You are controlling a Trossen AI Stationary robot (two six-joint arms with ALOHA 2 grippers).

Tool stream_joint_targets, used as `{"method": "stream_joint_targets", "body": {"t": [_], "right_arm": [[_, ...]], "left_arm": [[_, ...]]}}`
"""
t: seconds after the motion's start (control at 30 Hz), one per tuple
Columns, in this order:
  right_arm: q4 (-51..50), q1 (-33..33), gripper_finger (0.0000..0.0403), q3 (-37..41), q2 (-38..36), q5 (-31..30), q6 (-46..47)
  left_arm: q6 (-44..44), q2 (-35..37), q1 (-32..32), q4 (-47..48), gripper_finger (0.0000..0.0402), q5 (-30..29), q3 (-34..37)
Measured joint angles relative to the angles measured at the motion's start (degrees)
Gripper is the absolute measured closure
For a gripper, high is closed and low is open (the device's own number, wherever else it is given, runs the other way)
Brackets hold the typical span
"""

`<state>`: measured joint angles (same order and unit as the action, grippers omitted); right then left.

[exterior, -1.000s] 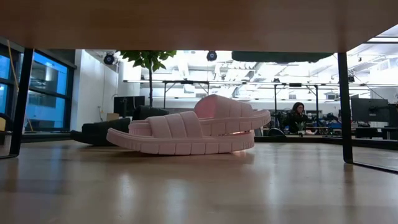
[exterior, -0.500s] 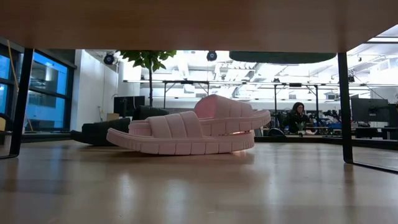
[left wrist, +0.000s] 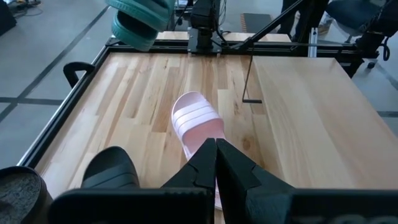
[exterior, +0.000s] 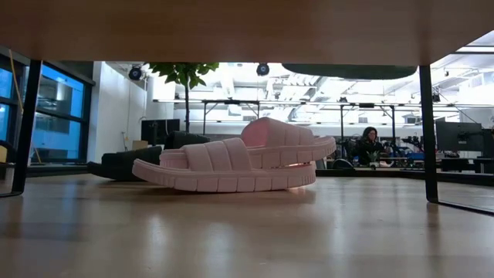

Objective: Pick and place slides into the shelf
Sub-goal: Put the green pair of slides on the shelf

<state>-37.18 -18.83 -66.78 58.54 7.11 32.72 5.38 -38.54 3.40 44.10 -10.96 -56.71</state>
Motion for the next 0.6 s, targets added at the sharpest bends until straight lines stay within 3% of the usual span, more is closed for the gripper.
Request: {"method": "stream_joint_targets", "body": {"t": [0.6], "right_arm": [[-0.4,3.8,0.0403,0.0,0.0,0.0,-5.8]], "left_arm": [[2.6,-1.1,0.0,0.0,0.0401,0.0,0.0]]}}
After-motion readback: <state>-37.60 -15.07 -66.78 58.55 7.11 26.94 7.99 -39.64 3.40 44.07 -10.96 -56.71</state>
